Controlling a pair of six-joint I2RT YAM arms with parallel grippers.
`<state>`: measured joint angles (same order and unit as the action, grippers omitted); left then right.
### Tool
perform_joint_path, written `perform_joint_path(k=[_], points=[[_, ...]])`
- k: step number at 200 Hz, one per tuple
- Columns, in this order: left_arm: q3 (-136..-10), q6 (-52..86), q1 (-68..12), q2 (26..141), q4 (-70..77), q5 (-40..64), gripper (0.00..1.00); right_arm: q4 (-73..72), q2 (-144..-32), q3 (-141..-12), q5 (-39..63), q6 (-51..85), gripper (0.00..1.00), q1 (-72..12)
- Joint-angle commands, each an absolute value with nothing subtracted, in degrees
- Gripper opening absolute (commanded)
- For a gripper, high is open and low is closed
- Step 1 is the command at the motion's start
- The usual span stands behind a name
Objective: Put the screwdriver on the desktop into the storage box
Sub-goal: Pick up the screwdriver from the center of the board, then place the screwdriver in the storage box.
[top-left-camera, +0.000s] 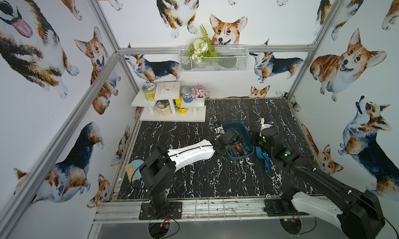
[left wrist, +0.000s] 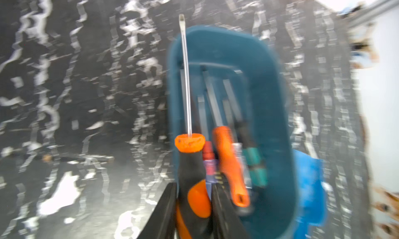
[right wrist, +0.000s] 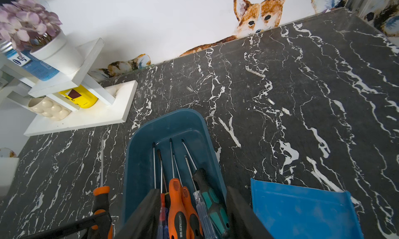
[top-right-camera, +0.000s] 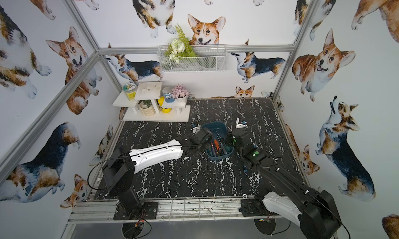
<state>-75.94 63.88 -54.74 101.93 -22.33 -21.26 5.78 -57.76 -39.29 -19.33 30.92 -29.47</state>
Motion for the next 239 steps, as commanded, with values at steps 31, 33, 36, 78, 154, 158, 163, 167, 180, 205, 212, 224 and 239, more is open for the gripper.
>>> perform_joint_path(k=[31,33,36,78,154,158,163,167,180,205,212,224,239], points=[[-80.24,65.23,-55.93,107.91,-24.70,-21.66,0.15,6.96,-55.65,-39.90,-21.37,30.77,0.54,-29.27],[-80.04,65.46,-55.93,107.95,-24.81,-21.85,0.15,6.99,-55.57,-39.90,-21.43,30.76,0.55,-29.27],[-79.75,65.90,-55.90,108.01,-24.85,-22.09,0.15,7.16,-55.48,-39.90,-21.37,30.76,0.54,-29.27],[-77.03,68.10,-55.94,109.16,-24.00,-21.91,0.23,7.50,-54.67,-39.90,-20.70,30.87,0.54,-29.27],[-77.26,67.51,-55.99,110.26,-23.55,-21.62,0.38,7.93,-54.51,-40.25,-20.50,30.76,0.54,-29.27],[-77.38,67.14,-55.99,110.10,-23.53,-21.70,0.40,7.96,-54.52,-40.33,-20.35,30.81,0.54,-29.27],[-77.55,66.81,-56.08,109.84,-23.57,-21.95,0.42,8.07,-54.58,-40.42,-20.28,30.74,0.54,-29.27],[-77.75,66.53,-56.23,109.57,-23.86,-22.40,0.44,8.08,-54.51,-40.51,-19.94,30.76,0.54,-29.28],[-78.60,65.86,-56.59,108.60,-25.22,-24.62,0.53,8.24,-54.41,-40.86,-19.22,30.72,0.53,-29.27],[-79.00,64.83,-56.66,105.76,-26.84,-27.67,0.59,8.35,-54.32,-41.55,-18.93,30.53,0.53,-29.27],[-78.94,64.69,-56.70,104.70,-27.47,-28.76,0.60,8.36,-54.32,-41.70,-18.98,30.45,0.53,-29.27],[-78.26,64.77,-56.67,102.03,-28.36,-31.51,0.60,8.44,-54.32,-41.83,-19.52,30.41,0.52,-29.27],[-75.25,64.26,-56.61,96.93,-27.10,-36.54,0.60,8.36,-54.10,-41.55,-21.41,30.46,0.52,-29.19]])
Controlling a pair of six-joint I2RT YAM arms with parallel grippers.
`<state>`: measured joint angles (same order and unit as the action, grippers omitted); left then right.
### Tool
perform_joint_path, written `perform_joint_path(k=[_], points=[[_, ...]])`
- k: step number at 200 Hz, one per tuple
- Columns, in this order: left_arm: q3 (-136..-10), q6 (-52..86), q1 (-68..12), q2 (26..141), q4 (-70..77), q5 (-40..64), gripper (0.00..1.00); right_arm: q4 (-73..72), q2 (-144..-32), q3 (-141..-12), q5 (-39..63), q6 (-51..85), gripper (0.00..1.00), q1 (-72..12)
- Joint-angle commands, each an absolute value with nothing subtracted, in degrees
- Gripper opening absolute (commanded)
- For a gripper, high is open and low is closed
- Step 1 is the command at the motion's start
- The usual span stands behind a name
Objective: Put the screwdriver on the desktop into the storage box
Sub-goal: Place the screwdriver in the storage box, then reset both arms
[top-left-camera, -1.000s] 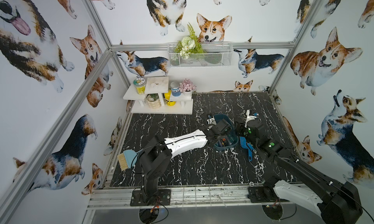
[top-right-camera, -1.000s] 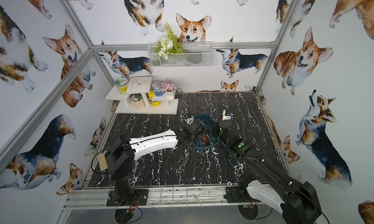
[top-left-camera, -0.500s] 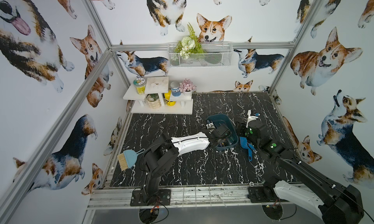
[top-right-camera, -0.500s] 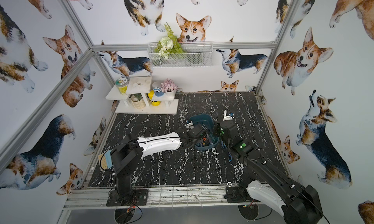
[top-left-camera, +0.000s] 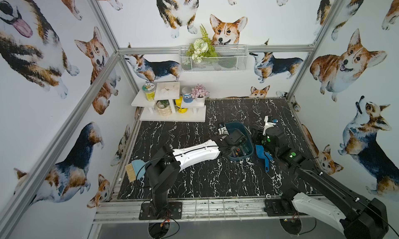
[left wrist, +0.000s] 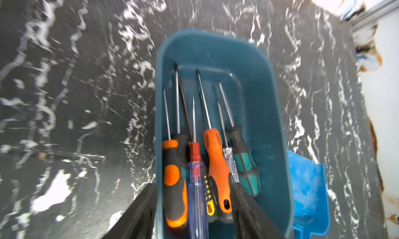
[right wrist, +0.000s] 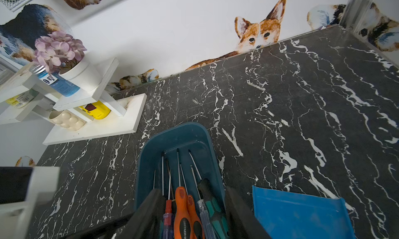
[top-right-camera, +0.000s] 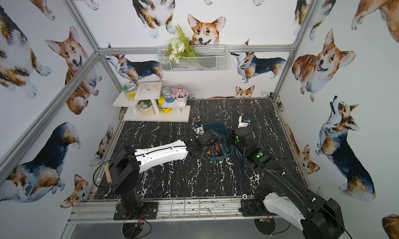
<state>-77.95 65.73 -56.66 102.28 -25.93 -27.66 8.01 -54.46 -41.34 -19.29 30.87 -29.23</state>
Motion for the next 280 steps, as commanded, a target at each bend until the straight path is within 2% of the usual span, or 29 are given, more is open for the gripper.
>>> perform_joint_path(k=[1,22,37,50,55,62,69,76,88,95,109,116,123,134,150,180,191,197,200,214,229,241,249,262,280], points=[[-74.98,64.16,-56.56,96.50,-26.91,-36.82,0.60,8.36,-54.08,-41.52,-21.69,30.48,0.52,-29.18],[-66.67,62.47,-54.42,86.89,-23.07,-43.88,0.60,7.84,-52.39,-39.11,-23.96,32.52,0.51,-25.42],[-59.16,59.87,-50.94,79.23,-19.12,-46.47,0.60,4.50,-49.75,-34.71,-20.13,33.91,0.54,-17.64],[-51.84,55.87,-47.41,72.59,-13.34,-47.48,0.60,-0.54,-47.39,-30.46,-12.55,34.88,0.56,-8.08],[-49.22,53.77,-45.40,70.28,-10.75,-46.98,0.60,-2.47,-46.91,-29.16,-10.80,34.91,0.61,-5.12],[-45.81,50.37,-42.44,67.19,-6.51,-45.59,0.61,-5.22,-46.71,-27.69,-10.39,34.34,0.62,-2.03],[-42.74,46.61,-38.67,64.66,-2.35,-43.31,0.61,-8.06,-47.09,-26.67,-12.39,32.84,0.75,-0.21],[-39.00,43.26,-34.40,62.94,1.10,-41.03,0.62,-11.30,-48.05,-25.43,-16.73,31.46,0.83,0.17],[-35.63,37.21,-26.67,61.95,6.25,-35.76,0.64,-20.02,-50.27,-22.09,-22.45,26.06,0.84,0.26],[-34.80,33.62,-22.58,62.48,8.31,-32.87,0.67,-31.44,-52.28,-17.71,-21.57,18.76,0.83,0.26],[-33.62,26.36,-17.29,64.67,12.06,-30.93,0.85,-55.26,-58.78,-8.95,-18.94,8.57,0.80,0.26],[-32.30,22.35,-15.35,65.85,15.71,-30.19,0.91,-60.91,-61.38,-7.19,-19.05,7.56,0.80,0.26],[-30.43,19.16,-13.51,67.11,20.00,-29.14,0.93,-65.50,-65.62,-7.12,-19.18,7.79,0.84,0.26],[-27.40,15.76,-11.09,68.79,27.02,-27.53,0.93,-53.97,-67.33,-12.53,-14.07,6.67,0.81,0.26],[-22.39,11.47,-8.33,69.93,36.11,-27.26,0.94,-57.65,-71.49,-11.32,-12.49,5.48,0.80,0.00],[-16.14,7.23,-4.19,73.08,48.04,-26.31,0.96,-91.80,-85.14,0.01,-14.52,4.83,0.83,-0.24],[-14.97,5.02,-3.71,75.92,52.80,-24.88,0.96,-84.76,-82.26,-1.50,-14.31,4.59,0.85,-0.84],[-15.34,3.77,-3.62,77.49,54.06,-23.09,0.97,-78.16,-80.15,-2.91,-14.41,5.49,0.98,-0.74],[-16.02,3.55,-3.61,78.05,53.36,-22.33,0.97,-77.02,-79.91,-3.54,-14.62,5.83,1.00,-0.64],[-17.24,1.60,-3.60,81.19,56.66,-18.62,0.97,-82.45,-84.26,-4.25,-14.77,4.95,1.00,-0.23],[-16.35,2.28,-2.73,85.78,63.24,-15.54,0.98,-72.38,-81.36,-6.94,-14.19,5.90,1.00,-0.27],[-13.16,0.10,-2.92,91.10,75.51,-14.26,1.00,-78.06,-83.30,-5.78,-14.22,5.02,1.00,-0.22],[-13.31,1.25,-3.08,88.46,70.44,-13.20,1.00,-78.50,-83.44,-5.63,-14.21,4.99,1.00,-0.20],[-12.33,-0.12,-3.54,90.32,75.61,-14.33,1.00,-73.32,-81.76,-6.79,-14.16,5.85,1.00,-0.24],[-14.24,1.09,-3.90,90.20,71.88,-18.91,1.00,-77.19,-83.10,-6.02,-14.39,5.17,1.00,-0.19]])
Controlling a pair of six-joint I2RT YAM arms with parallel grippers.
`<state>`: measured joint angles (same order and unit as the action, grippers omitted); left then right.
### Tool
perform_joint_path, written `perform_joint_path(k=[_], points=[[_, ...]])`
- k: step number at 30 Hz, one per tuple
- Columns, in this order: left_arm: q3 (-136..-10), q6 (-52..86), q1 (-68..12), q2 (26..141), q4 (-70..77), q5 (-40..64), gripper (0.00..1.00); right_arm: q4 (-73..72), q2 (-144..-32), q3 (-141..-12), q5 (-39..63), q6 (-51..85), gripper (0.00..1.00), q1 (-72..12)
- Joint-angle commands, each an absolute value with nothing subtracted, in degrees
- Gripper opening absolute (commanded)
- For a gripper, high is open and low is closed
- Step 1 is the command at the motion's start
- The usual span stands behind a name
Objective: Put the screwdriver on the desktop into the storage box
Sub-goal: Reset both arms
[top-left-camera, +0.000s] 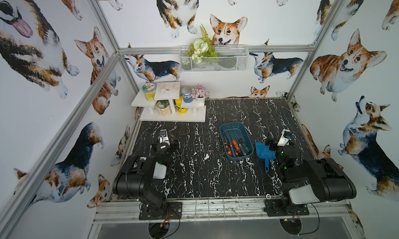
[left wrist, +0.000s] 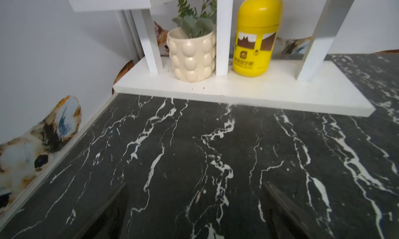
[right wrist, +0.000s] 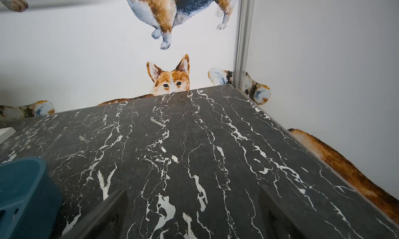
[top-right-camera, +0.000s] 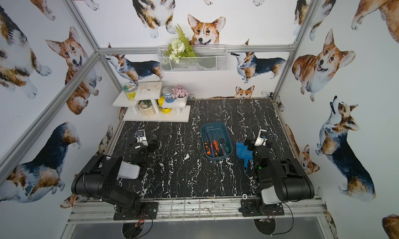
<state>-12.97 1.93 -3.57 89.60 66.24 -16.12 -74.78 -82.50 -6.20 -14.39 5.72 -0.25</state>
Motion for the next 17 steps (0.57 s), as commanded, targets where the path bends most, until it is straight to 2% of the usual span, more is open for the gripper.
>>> perform_joint_path(k=[1,11,17], points=[[-14.11,1.07,-3.97,90.14,71.97,-18.95,1.00,-77.09,-83.03,-6.00,-14.31,5.22,1.00,-0.23],[-16.05,0.79,-3.26,90.30,68.03,-13.95,1.00,-74.97,-82.27,-6.43,-14.62,5.97,1.00,-0.31],[-14.59,0.47,-3.35,89.79,70.44,-14.02,1.00,-75.02,-82.18,-6.34,-14.75,5.63,1.00,-0.47]])
